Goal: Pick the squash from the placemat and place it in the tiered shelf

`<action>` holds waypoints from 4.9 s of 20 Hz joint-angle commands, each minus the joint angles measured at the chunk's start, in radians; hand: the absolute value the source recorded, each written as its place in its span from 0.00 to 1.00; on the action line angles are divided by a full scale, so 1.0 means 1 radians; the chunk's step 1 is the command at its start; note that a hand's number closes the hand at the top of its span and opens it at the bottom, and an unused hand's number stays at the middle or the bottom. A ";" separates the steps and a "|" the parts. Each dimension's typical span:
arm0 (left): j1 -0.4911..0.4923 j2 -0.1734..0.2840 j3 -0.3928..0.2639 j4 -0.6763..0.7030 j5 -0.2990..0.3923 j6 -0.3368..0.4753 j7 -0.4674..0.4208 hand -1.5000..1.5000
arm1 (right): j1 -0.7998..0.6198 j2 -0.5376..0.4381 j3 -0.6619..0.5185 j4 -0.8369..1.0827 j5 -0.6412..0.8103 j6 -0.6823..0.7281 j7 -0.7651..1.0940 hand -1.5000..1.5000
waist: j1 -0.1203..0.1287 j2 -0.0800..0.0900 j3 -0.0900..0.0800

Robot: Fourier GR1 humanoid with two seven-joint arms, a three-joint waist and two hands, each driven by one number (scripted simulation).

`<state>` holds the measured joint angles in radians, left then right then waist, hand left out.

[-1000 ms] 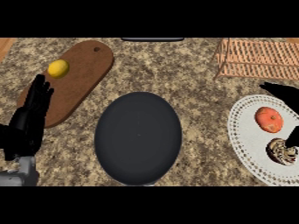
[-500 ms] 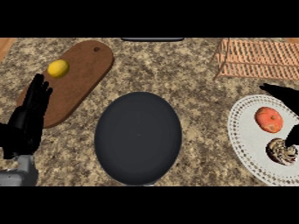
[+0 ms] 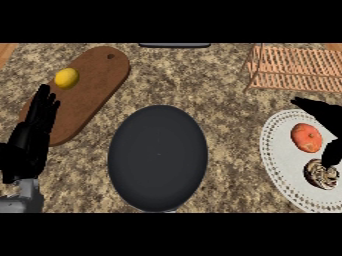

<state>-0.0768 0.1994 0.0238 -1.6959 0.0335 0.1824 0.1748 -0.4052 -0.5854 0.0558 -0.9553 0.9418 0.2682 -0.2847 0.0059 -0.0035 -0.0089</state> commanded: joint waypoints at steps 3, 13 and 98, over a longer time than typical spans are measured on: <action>-0.010 -0.009 0.006 -0.017 -0.013 -0.006 0.013 0.50 | -0.041 0.067 0.011 0.133 0.054 -0.021 -0.008 0.00 | 0.004 0.005 0.009; 0.009 -0.017 0.020 -0.045 -0.019 -0.016 0.030 0.50 | -0.023 0.102 0.011 0.137 0.142 -0.193 -0.019 1.00 | -0.003 0.003 0.009; -0.007 -0.022 0.094 -0.015 -0.015 -0.109 0.004 0.50 | -0.612 -0.049 -0.689 0.560 -0.475 -0.420 0.066 0.00 | 0.014 0.009 0.010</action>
<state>-0.1033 0.1414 0.0798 -1.6948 -0.0116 0.1059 0.1816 -1.0262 -0.6038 -0.5908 -0.3882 0.5283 -0.1848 -0.1735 0.0268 0.0091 0.0012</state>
